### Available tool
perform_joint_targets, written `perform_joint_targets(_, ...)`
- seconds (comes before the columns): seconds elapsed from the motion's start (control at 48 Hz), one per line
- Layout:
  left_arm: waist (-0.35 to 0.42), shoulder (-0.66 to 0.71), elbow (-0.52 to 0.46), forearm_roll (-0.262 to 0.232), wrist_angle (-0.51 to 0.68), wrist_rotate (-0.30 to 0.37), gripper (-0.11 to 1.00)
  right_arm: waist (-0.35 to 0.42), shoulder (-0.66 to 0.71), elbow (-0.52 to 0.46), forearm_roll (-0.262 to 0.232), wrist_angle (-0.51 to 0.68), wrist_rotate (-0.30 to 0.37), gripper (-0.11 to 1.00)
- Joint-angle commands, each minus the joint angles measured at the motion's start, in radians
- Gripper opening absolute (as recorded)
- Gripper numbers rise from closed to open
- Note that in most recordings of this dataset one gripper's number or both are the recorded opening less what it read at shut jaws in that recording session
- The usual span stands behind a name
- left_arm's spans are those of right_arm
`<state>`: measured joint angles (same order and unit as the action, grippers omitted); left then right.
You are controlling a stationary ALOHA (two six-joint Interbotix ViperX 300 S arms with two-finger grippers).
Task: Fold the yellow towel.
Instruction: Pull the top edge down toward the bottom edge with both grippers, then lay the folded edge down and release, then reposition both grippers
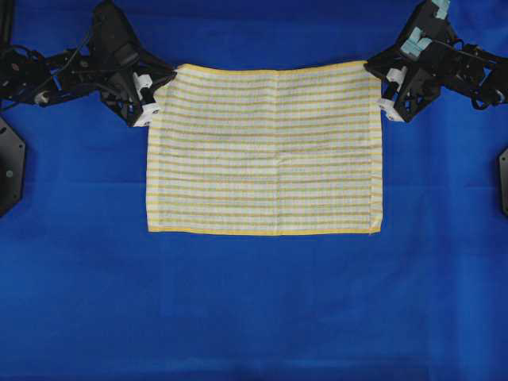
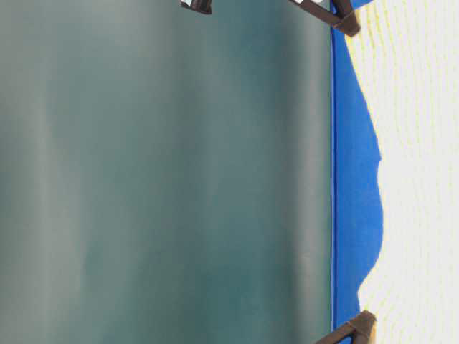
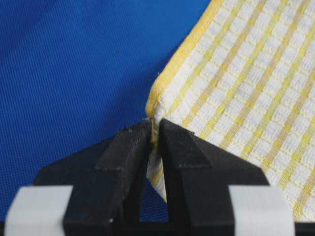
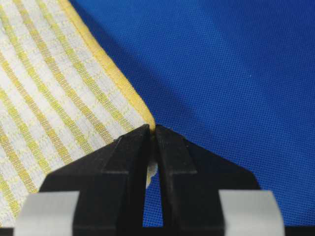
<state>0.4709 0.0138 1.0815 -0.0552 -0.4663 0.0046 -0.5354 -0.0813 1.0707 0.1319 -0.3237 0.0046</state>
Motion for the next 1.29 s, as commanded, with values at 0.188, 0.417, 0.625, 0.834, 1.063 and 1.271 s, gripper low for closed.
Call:
perform_joint_targets(0.188, -0.046, -0.089, 0.003, -0.002, 0.028, -0.011, 0.06, 0.023, -0.100, 0.014, 0.002, 0.006, 0.006, 0.04)
perform_joint_targets(0.417, -0.143, -0.198, 0.028, -0.003, 0.057, -0.043, 0.06, 0.084, -0.229, 0.048, 0.005, 0.095, 0.018, 0.04)
perform_joint_targets(0.625, -0.278, -0.321, 0.063, -0.003, 0.083, -0.107, 0.06, 0.192, -0.333, 0.098, 0.005, 0.141, 0.072, 0.04)
perform_joint_targets(0.834, -0.403, -0.376, 0.109, -0.003, 0.087, -0.181, 0.06, 0.321, -0.396, 0.137, 0.005, 0.156, 0.147, 0.04)
perform_joint_targets(1.063, -0.537, -0.365, 0.107, -0.003, 0.087, -0.241, 0.06, 0.425, -0.390, 0.138, 0.005, 0.166, 0.201, 0.04)
perform_joint_targets(1.271, -0.618, -0.357, 0.104, -0.003, 0.087, -0.268, 0.06, 0.499, -0.365, 0.130, 0.006, 0.183, 0.224, 0.04)
